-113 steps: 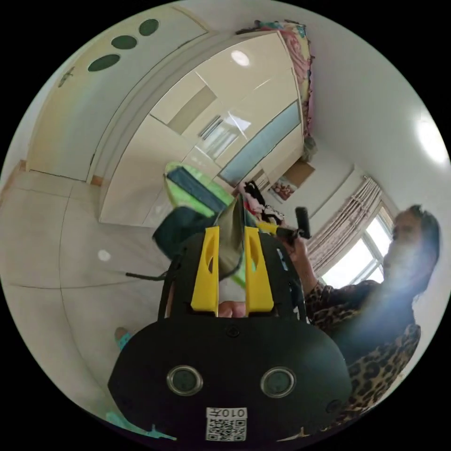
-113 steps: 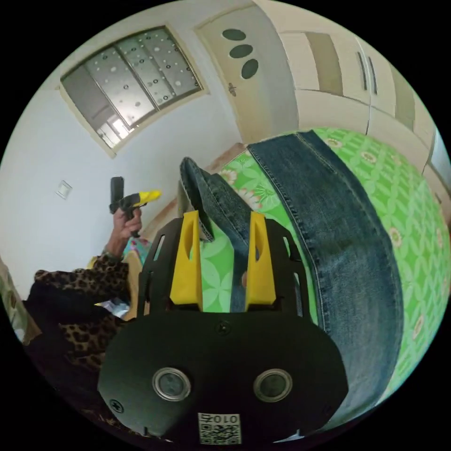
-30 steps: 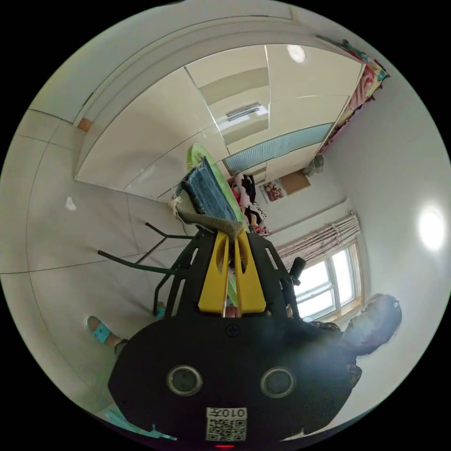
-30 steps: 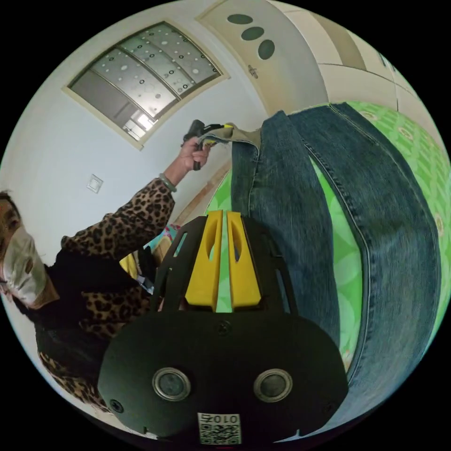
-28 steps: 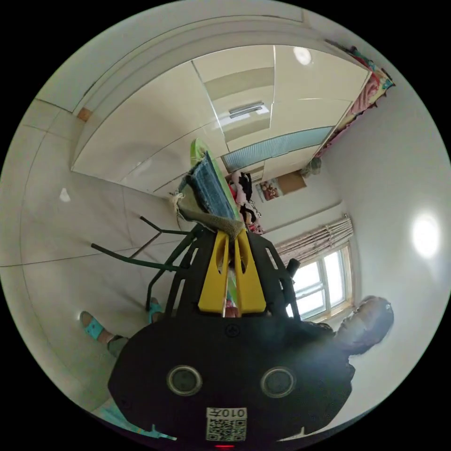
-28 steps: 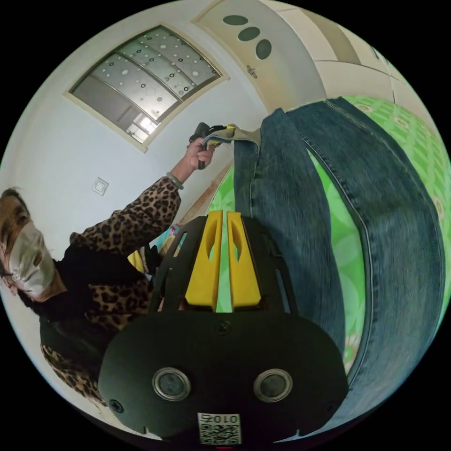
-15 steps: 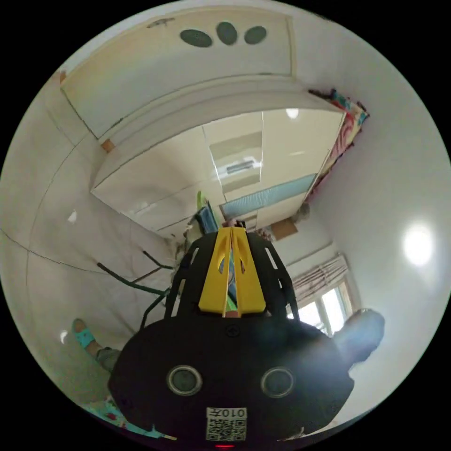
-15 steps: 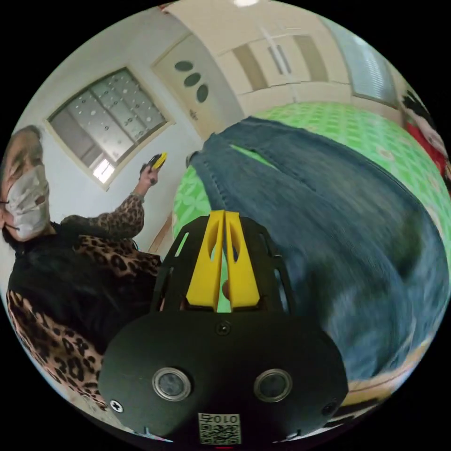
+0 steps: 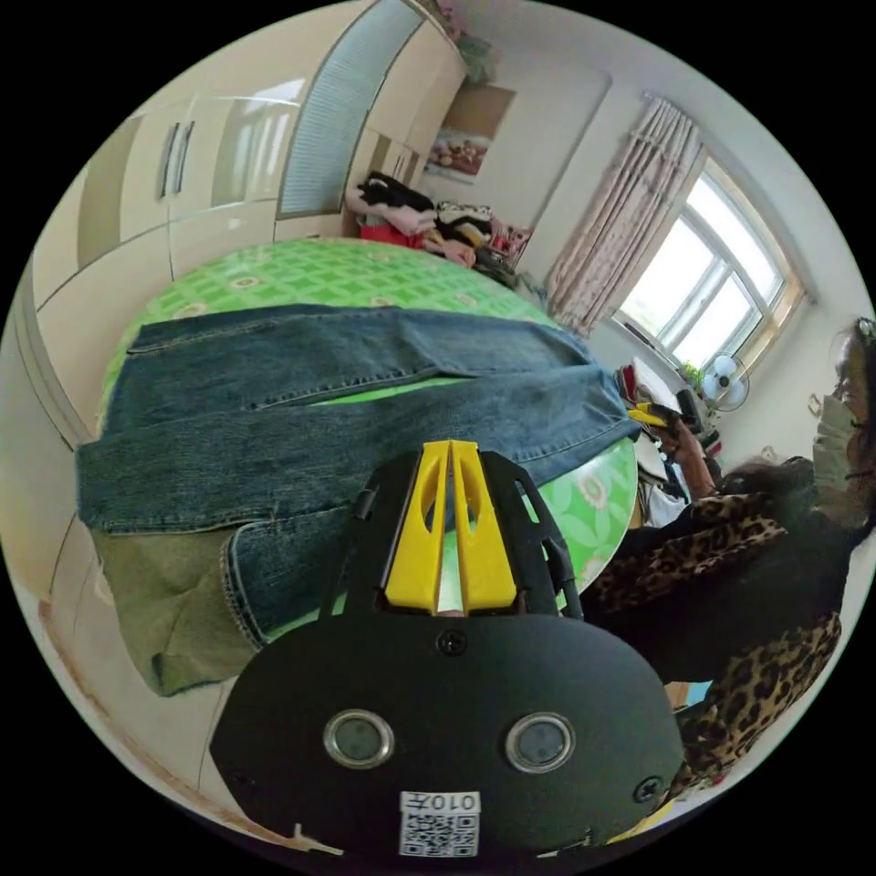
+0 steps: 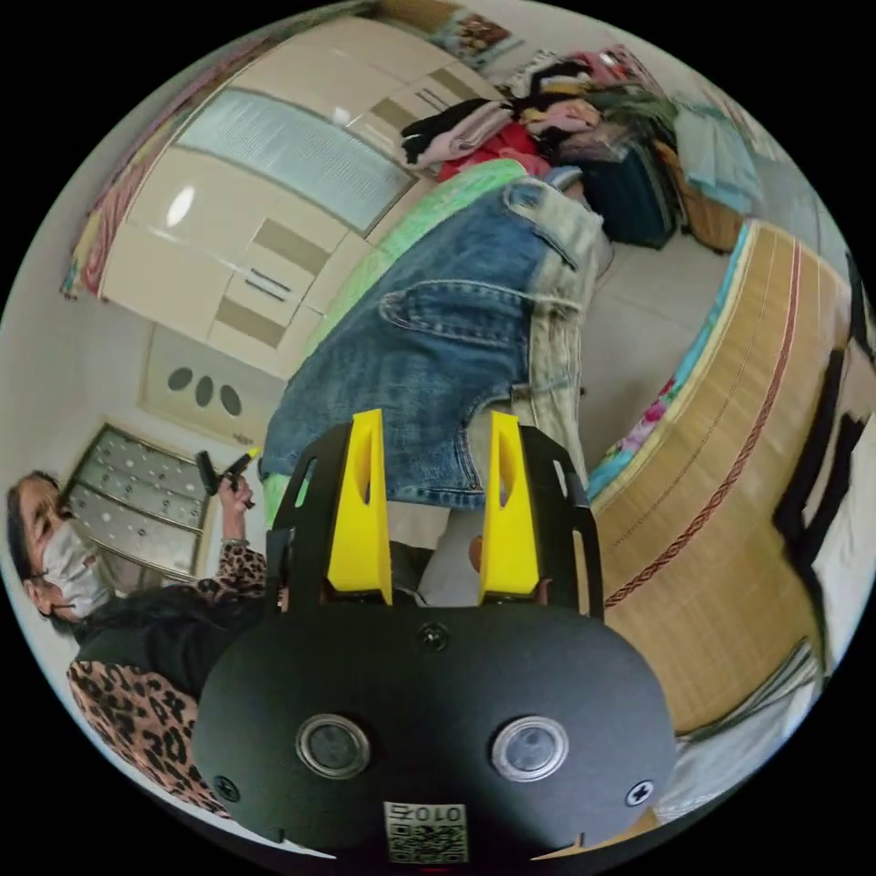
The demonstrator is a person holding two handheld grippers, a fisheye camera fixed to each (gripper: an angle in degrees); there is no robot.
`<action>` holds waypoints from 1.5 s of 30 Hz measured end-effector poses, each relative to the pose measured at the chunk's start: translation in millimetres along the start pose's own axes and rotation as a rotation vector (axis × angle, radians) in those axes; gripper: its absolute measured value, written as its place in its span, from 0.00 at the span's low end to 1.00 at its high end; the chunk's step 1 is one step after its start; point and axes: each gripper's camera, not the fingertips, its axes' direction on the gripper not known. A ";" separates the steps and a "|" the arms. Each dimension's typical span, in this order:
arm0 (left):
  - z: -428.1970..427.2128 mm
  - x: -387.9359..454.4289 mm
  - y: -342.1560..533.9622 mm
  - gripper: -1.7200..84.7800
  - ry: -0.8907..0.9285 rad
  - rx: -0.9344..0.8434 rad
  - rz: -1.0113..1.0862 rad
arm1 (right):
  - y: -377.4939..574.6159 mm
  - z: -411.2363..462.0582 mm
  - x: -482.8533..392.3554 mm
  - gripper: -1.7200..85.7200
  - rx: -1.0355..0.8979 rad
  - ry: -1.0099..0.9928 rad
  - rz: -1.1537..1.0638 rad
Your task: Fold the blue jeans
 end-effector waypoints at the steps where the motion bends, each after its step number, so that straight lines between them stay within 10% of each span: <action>1: 11.5 1.6 -1.8 0.02 0.016 -0.026 -0.004 | -0.6 0.0 12.6 0.21 -0.021 -0.039 0.019; 11: 39.7 -8.5 17.3 0.02 0.069 -0.055 -0.177 | 28.9 -11.0 172.0 0.22 -0.001 -0.611 0.307; 20: 45.3 -4.4 8.3 0.02 0.019 -0.076 -0.201 | 44.6 -104.0 226.0 0.22 0.097 -0.384 0.347; 29: 53.1 1.6 -3.4 0.02 -0.021 -0.060 -0.242 | -7.2 -42.4 233.1 0.18 0.014 -0.698 0.324; 45: 65.2 42.6 -9.0 0.02 0.068 -0.227 -0.196 | -0.1 -131.9 174.8 0.08 0.000 -0.200 0.264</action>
